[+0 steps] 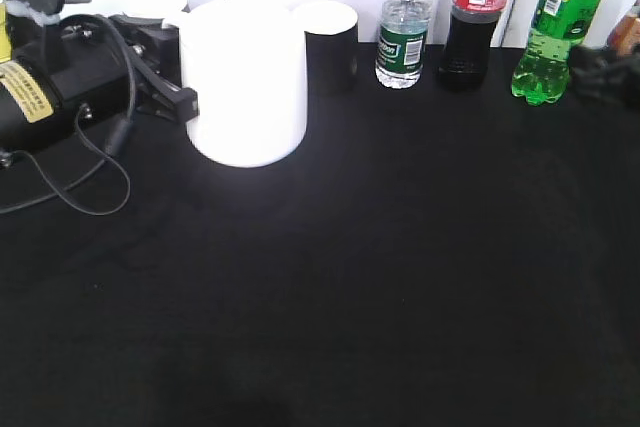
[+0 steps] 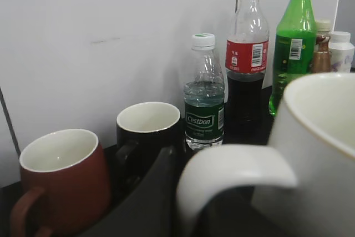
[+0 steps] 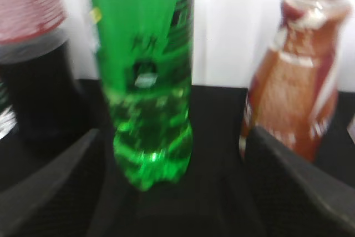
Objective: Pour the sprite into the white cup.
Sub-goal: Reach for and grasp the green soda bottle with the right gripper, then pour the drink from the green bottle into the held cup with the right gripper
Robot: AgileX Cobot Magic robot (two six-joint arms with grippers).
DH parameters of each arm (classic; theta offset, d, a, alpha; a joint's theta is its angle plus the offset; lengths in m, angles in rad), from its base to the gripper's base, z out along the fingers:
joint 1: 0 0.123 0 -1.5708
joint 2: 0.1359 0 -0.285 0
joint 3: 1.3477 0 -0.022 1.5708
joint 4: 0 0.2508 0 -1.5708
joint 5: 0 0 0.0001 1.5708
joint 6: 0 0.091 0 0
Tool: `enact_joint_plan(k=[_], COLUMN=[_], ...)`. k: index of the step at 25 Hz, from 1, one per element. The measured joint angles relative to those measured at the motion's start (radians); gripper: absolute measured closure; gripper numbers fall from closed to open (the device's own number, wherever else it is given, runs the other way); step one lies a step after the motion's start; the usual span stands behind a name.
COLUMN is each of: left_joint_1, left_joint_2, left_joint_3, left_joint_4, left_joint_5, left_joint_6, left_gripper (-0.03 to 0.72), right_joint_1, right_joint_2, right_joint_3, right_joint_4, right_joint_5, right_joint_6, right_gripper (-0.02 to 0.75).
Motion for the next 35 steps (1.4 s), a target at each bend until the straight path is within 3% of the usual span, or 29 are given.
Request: enact_joint_plan(k=[4, 9, 16, 18, 21, 23, 26, 29, 32, 35], left_joint_1=[0.0, -0.002, -0.002, -0.002, -0.002, -0.002, -0.002, -0.002, -0.002, -0.002], left_joint_2=[0.0, 0.0, 0.0, 0.0, 0.0, 0.0, 0.0, 0.0, 0.048, 0.101], left_joint_3=[0.0, 0.0, 0.0, 0.0, 0.0, 0.0, 0.0, 0.0, 0.0, 0.0], left_joint_4=[-0.002, -0.002, -0.002, -0.002, -0.003, -0.002, -0.002, -0.003, -0.002, 0.01], left_joint_5=[0.001, 0.001, 0.001, 0.002, 0.002, 0.002, 0.002, 0.003, -0.008, -0.038], left_joint_6=[0.0, 0.0, 0.0, 0.0, 0.0, 0.0, 0.0, 0.0, -0.001, -0.001], left_gripper=[0.636, 0.636, 0.636, 0.636, 0.636, 0.636, 0.636, 0.636, 0.636, 0.636], right_joint_1=[0.033, 0.045, 0.064, 0.065, 0.065, 0.065, 0.066, 0.066, 0.074, 0.201], right_joint_2=[0.064, 0.16, 0.294, 0.32, 0.322, 0.326, 0.299, 0.12, -0.082, -0.211], right_joint_3=[-0.07, -0.176, -0.346, -0.379, -0.381, -0.381, -0.351, -0.188, -0.014, 0.02], right_joint_4=[-0.062, -0.006, -0.004, -0.002, 0.0, 0.0, -0.001, -0.012, -0.144, -0.207], right_joint_5=[0.019, 0.02, 0.02, 0.02, 0.017, -0.009, -0.054, -0.064, -0.055, 0.145], right_joint_6=[0.037, 0.038, 0.04, 0.04, 0.04, 0.04, 0.04, 0.039, 0.038, -0.034], right_gripper=[0.138, 0.097, 0.102, 0.136, 0.298, 0.302, 0.318, 0.318, 0.319, 0.32])
